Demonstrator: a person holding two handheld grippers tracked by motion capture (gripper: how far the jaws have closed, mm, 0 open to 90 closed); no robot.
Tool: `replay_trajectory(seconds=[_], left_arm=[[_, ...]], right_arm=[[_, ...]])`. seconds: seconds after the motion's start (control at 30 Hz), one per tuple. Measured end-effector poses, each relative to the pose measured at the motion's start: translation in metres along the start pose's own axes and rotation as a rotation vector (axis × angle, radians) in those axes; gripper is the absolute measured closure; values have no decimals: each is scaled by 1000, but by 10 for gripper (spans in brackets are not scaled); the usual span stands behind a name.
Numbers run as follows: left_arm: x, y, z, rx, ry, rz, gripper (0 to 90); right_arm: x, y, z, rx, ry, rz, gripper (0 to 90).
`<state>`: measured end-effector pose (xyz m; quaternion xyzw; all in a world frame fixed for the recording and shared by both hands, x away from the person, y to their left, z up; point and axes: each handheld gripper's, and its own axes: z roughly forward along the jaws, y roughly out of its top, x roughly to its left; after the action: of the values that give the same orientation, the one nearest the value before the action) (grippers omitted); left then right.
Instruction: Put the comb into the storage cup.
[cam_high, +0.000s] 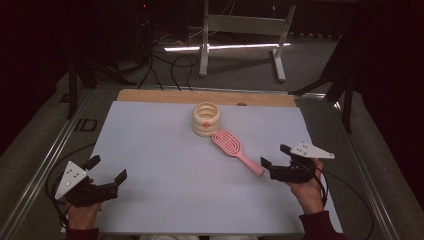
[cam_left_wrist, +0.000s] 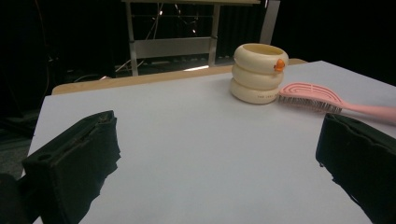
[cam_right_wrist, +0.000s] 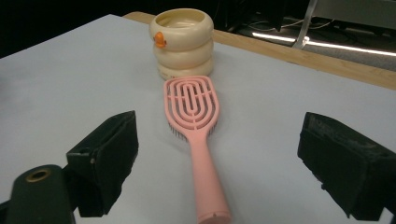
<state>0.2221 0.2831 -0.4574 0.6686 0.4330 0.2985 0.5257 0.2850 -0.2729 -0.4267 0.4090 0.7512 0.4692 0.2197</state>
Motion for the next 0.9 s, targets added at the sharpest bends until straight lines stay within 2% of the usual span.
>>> replay_trajectory(seconds=[0.47, 0.9], left_arm=[[-1, 0, 1, 4, 2, 1, 2], [-1, 0, 1, 5, 2, 2, 2]], right_arm=[[2, 23, 17, 68, 33, -41, 104], [4, 32, 37, 145, 40, -76, 101]])
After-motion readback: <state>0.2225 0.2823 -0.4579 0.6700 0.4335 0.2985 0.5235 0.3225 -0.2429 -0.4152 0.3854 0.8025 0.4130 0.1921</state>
